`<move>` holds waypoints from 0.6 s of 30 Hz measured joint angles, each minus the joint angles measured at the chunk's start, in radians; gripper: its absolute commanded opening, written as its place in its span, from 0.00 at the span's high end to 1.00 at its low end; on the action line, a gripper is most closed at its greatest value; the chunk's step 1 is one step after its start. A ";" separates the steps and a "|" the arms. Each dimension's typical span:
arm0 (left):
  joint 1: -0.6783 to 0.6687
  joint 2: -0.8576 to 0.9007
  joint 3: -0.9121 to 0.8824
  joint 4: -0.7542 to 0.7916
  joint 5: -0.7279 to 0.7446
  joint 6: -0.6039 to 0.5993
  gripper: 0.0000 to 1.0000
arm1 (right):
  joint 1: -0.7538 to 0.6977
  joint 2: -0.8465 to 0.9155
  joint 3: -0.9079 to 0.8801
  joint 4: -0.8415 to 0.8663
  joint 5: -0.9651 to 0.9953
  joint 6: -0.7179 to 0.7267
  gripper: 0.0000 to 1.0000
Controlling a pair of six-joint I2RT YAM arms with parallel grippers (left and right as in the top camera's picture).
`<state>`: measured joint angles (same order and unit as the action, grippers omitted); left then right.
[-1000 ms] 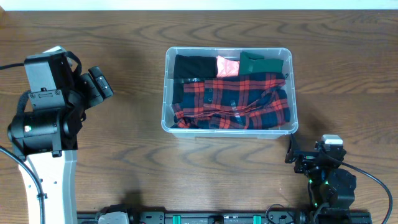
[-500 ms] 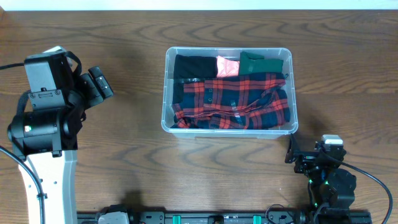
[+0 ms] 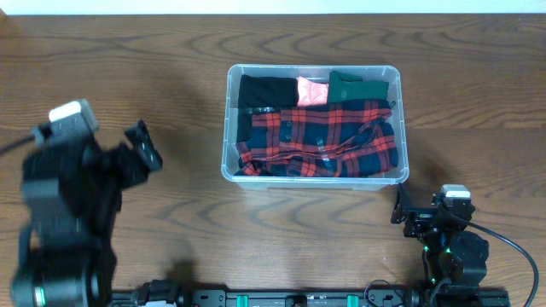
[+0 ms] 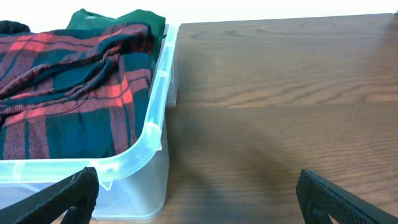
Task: Pack container
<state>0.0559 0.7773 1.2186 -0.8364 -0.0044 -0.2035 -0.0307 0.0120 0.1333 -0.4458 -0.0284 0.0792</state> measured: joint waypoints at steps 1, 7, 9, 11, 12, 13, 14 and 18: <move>0.000 -0.053 -0.038 0.035 0.022 0.018 0.02 | 0.000 0.000 0.000 0.000 0.000 0.000 0.01; 0.000 -0.281 -0.248 0.161 0.085 0.082 0.02 | 0.000 0.000 0.000 0.001 0.000 0.000 0.01; -0.001 -0.350 -0.317 0.193 0.096 0.094 0.02 | 0.000 0.000 0.000 0.000 -0.002 0.000 0.01; -0.001 -0.420 -0.383 0.216 0.103 0.100 0.02 | 0.000 0.000 0.000 0.001 -0.002 0.000 0.01; -0.001 -0.451 -0.411 0.219 0.104 0.103 0.02 | 0.000 0.000 0.000 0.001 -0.002 0.000 0.01; -0.001 -0.486 -0.444 0.227 0.106 0.104 0.02 | 0.000 0.000 0.000 0.001 -0.002 0.000 0.01; -0.001 -0.509 -0.466 0.233 0.106 0.104 0.02 | 0.000 0.000 0.000 0.001 -0.002 0.000 0.01; -0.001 -0.613 -0.564 0.237 0.107 0.105 0.02 | 0.000 0.000 0.000 0.000 -0.002 0.000 0.01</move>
<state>0.0551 0.1642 0.6544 -0.5991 0.1024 -0.0990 -0.0307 0.0120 0.1333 -0.4454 -0.0303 0.0792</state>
